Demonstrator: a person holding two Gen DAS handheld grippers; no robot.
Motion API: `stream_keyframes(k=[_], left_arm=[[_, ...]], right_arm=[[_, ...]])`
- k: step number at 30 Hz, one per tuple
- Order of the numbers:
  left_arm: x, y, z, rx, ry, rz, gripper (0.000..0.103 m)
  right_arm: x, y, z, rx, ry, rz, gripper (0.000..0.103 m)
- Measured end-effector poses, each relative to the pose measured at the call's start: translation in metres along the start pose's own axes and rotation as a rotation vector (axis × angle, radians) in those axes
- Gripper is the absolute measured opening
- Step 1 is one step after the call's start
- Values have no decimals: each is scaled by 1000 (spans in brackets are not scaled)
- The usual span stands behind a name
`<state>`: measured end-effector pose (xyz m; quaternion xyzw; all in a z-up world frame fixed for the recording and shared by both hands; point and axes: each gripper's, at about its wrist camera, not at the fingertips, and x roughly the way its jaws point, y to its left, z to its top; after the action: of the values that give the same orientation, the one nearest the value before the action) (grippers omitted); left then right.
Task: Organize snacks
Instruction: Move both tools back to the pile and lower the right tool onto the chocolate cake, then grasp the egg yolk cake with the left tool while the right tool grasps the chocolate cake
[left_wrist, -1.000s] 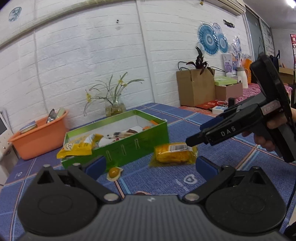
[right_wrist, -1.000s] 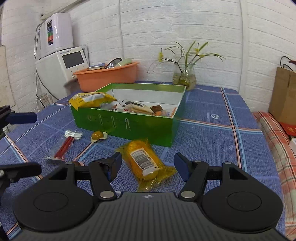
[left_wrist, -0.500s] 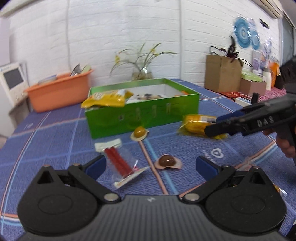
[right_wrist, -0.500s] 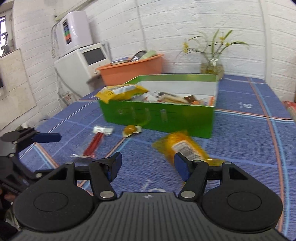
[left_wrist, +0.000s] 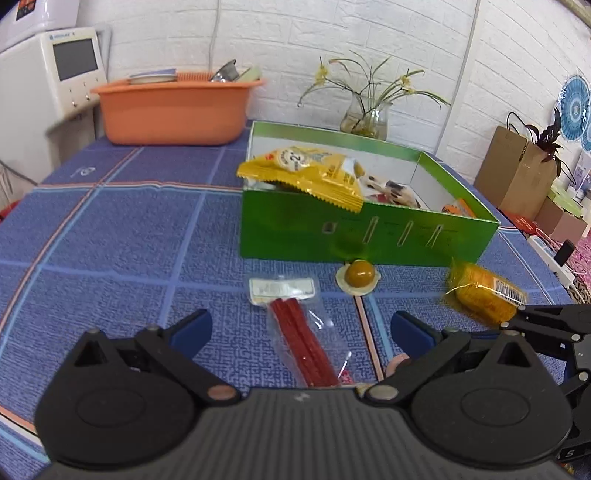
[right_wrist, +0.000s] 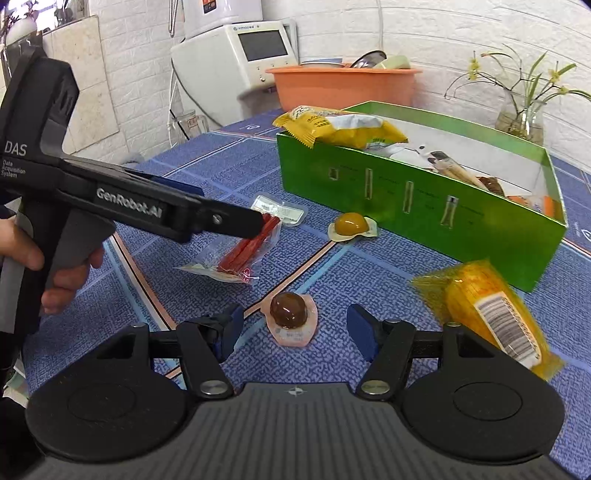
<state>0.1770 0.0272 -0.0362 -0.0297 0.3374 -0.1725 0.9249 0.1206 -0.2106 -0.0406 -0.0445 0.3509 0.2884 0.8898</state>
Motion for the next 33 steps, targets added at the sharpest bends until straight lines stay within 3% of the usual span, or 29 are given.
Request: stream_keyframes(k=[2,4,5,6,13,20,23,24,25,26,29,33], left_arm=[[-2,-1,2,5,-24,-13,103],[-2,-6,9,29,-29,-44,103],[0,-10,14,43,-33,-60,103],[2,-15,18,65,-33,-77,103],[36,-50,32,265,16,-190,103],[68,-48,39,238,92,-282,100],[82,-43,39,189,171,-301,71],[80,-42,37,200,149,-278,61],[79,-42,36,211,150,-260,29],[76,-41,36,206,140,-226,18],[75,-30,37,161,150,-226,13],[73,-32,34,196,129,-194,13]], right_arm=[[1,0,0,-11,0,19,102],[4,2,1,-22,8,30,94],[8,4,2,-33,23,33,75],[12,6,3,-47,39,29,62],[12,11,2,-129,39,-11,63],[-10,-7,-15,-109,22,-79,62],[-13,-17,-20,-77,12,-72,62],[-14,-18,-21,-77,9,-75,62],[-15,-19,-23,-76,6,-75,62],[-16,-19,-24,-76,3,-77,62],[-17,-21,-24,-72,-1,-86,62],[-18,-20,-24,-70,2,-92,61]])
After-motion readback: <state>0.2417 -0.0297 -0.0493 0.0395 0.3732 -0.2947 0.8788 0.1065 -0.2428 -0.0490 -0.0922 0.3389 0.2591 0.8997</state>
